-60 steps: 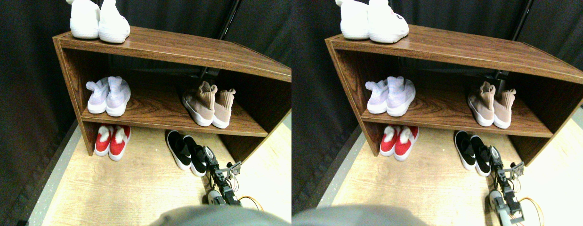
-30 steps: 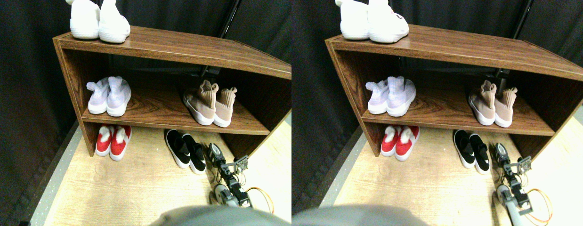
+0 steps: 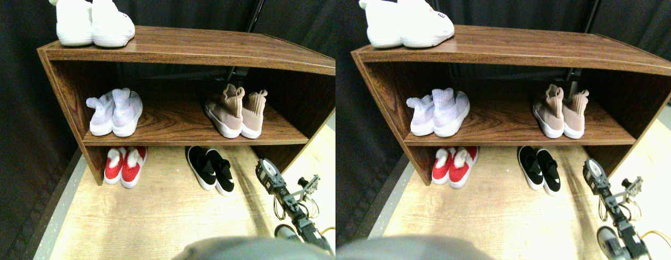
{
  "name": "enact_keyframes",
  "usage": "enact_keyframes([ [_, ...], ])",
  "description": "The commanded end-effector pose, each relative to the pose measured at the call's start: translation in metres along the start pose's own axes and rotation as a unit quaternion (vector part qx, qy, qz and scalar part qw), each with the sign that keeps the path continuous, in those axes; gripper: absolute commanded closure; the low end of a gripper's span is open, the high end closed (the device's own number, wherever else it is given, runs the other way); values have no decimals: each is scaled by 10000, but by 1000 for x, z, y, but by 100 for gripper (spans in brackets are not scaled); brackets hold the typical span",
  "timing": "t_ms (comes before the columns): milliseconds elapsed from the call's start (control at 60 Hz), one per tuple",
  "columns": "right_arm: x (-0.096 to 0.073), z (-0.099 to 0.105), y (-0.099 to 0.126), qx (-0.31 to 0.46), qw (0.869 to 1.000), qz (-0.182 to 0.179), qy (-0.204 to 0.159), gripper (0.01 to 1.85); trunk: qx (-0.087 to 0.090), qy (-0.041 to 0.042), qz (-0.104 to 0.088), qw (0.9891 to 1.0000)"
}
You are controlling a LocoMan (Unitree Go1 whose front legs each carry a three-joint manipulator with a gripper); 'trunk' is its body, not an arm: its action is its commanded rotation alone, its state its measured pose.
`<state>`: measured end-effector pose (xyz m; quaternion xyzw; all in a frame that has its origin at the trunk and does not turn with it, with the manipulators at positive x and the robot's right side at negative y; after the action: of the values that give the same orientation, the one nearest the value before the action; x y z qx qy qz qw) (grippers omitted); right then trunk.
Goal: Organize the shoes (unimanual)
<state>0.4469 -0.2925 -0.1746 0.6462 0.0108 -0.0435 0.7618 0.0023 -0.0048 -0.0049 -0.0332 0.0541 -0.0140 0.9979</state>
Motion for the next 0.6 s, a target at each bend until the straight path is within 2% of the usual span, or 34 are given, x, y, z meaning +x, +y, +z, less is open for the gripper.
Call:
enact_keyframes([
  [17, -13, -3, 18, -104, 9987, 421, 261, 180, -100, -136, -38, 9998],
  [150, -29, -4, 31, -273, 9959, 693, 515, 180, -98, -202, -75, 9997],
  [200, -41, -8, 44, -392, 9940, 860, 548, 180, -107, -236, -88, 9996],
  [333, -56, -13, 66, -504, 9875, 1207, 879, 180, -116, -293, -115, 9994],
  [500, -63, -21, 86, -663, 9823, 1562, 798, 180, -163, -387, -133, 9990],
  [600, -64, -26, 94, -668, 9822, 1604, 719, 180, -203, -413, -128, 9989],
])
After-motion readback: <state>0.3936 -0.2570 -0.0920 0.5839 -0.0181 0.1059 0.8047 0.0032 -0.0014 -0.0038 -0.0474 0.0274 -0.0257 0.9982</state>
